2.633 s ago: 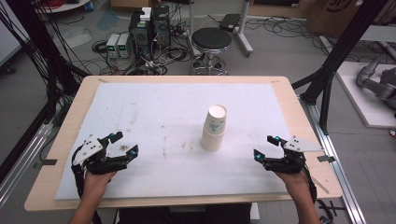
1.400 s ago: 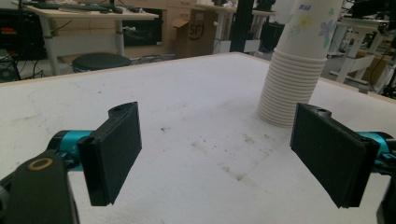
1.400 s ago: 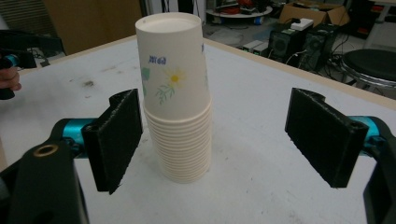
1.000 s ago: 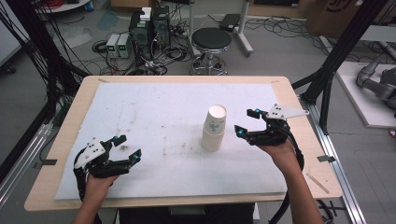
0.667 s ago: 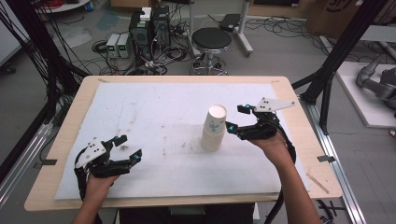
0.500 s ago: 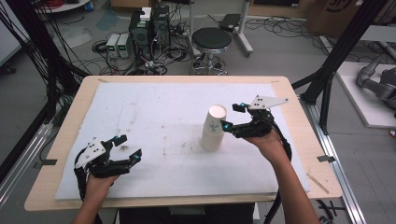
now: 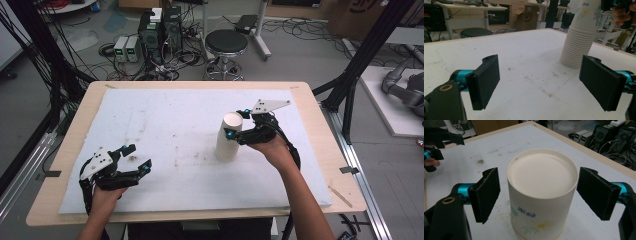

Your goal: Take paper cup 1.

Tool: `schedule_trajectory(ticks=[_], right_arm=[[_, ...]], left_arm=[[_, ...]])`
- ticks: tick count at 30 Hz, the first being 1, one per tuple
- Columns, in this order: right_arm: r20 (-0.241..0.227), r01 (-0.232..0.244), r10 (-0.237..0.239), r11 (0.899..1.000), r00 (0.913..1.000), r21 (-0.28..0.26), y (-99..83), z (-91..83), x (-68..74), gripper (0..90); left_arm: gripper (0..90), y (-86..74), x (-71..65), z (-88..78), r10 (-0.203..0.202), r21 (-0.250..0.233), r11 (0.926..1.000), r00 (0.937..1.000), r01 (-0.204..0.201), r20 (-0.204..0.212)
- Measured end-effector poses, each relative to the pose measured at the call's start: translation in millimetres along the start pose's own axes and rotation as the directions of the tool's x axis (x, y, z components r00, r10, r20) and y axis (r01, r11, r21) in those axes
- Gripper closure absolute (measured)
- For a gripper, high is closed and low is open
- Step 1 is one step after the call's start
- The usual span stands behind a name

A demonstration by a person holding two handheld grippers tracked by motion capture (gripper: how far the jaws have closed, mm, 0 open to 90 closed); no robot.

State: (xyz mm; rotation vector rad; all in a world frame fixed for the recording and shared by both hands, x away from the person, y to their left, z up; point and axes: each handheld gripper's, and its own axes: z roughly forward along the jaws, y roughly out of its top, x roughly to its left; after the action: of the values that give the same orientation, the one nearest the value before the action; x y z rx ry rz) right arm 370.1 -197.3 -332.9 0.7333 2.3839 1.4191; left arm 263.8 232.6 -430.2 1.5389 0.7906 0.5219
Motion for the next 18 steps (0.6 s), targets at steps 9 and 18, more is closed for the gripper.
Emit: schedule_trajectory(ticks=[9, 18], right_arm=[[-0.009, -0.034, 0.034, 0.999, 0.9994, -0.012, -1.9, 9.9, -3.3, 20.3], [-0.02, -0.013, 0.013, 1.0, 0.9997, -0.016, -1.2, 11.5, -3.3, 28.4]], left_arm=[[16.8, -0.1, 0.7, -0.9, -0.005, 0.002, 1.0, 1.0, 0.005, -0.003], [16.9, -0.3, 1.3, -0.7, -0.009, 0.003, 1.0, 1.0, 0.009, -0.003]])
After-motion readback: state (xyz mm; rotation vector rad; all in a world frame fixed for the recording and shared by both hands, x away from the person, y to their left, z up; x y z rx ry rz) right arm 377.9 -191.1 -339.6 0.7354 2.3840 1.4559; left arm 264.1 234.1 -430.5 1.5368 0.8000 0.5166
